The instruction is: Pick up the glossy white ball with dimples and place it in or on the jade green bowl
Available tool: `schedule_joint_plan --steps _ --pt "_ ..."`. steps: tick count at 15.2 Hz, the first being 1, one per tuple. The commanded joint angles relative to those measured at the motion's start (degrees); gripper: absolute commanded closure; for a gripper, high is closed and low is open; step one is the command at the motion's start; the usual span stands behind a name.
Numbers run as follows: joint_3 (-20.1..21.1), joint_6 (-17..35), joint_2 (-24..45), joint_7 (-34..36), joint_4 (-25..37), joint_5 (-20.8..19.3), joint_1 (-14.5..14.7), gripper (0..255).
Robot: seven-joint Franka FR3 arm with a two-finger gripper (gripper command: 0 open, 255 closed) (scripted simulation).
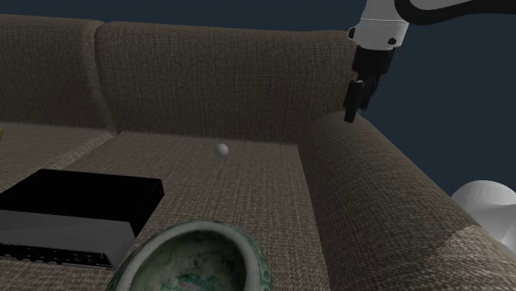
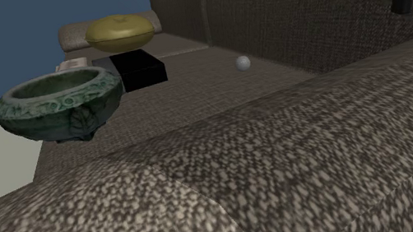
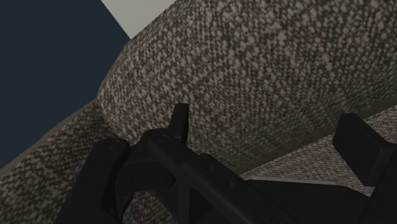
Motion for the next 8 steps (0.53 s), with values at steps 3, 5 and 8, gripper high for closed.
schedule_joint_plan --steps 3,5,8 --pt "2.0 1.9 2.8 2.5 0.7 1.2 0.4 0" --pt "4.0 3.8 5.8 4.9 1.7 2.3 0.6 0" --pt "7.0 6.5 10.7 8.5 3.7 3.4 0.9 0"
